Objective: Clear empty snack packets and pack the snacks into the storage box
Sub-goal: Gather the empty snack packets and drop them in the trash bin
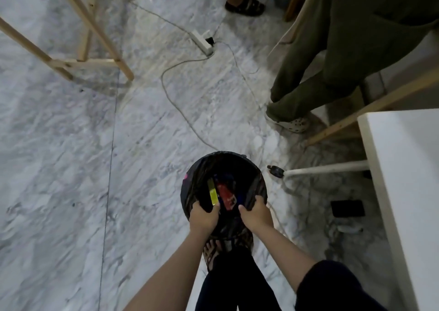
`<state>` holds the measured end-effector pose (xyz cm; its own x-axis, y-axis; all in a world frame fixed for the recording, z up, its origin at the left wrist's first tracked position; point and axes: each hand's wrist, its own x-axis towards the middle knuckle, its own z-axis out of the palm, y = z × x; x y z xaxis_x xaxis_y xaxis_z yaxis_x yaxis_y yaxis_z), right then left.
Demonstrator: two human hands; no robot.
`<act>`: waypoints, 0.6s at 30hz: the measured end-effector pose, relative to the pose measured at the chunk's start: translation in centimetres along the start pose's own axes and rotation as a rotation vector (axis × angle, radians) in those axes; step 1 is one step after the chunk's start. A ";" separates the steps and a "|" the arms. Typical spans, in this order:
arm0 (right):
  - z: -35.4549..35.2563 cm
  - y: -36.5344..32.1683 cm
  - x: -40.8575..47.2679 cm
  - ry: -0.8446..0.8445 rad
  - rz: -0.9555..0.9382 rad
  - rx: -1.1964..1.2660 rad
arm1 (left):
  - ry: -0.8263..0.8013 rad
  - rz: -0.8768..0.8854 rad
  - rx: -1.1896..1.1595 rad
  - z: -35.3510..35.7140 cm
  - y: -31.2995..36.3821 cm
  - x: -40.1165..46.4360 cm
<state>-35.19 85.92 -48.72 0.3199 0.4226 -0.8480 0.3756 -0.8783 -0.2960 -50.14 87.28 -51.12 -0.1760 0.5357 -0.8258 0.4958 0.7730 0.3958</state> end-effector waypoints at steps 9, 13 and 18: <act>-3.7 1.3 -7.9 0.132 -0.084 0.129 | -0.003 0.143 0.044 -0.6 3.9 -9.4; -4.8 2.3 -13.1 0.247 -0.086 0.294 | -0.041 0.280 0.133 -1.6 5.0 -13.9; -6.5 5.4 -20.6 0.458 -0.120 0.540 | -0.170 0.519 0.245 -1.6 6.0 -20.5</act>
<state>-34.10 73.96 -30.01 0.6804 0.4706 -0.5617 -0.0142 -0.7579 -0.6522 -44.91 81.52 -31.20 0.2701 0.7451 -0.6097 0.6655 0.3132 0.6776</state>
